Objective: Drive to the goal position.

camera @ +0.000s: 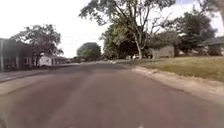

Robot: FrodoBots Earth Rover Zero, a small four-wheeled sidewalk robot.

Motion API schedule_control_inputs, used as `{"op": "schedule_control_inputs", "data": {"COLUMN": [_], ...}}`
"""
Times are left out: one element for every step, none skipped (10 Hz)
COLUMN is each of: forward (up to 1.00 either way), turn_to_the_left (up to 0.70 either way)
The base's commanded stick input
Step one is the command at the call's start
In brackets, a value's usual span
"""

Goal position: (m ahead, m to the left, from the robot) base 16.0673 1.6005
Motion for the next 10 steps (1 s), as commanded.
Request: {"op": "schedule_control_inputs", "data": {"forward": [1.00,1.00,1.00,1.00,1.00,1.00,1.00,1.00,1.00,1.00], "turn_to_the_left": [-0.22,0.00,0.00,0.00,0.00,0.00,0.00,0.00,0.00,0.00]}}
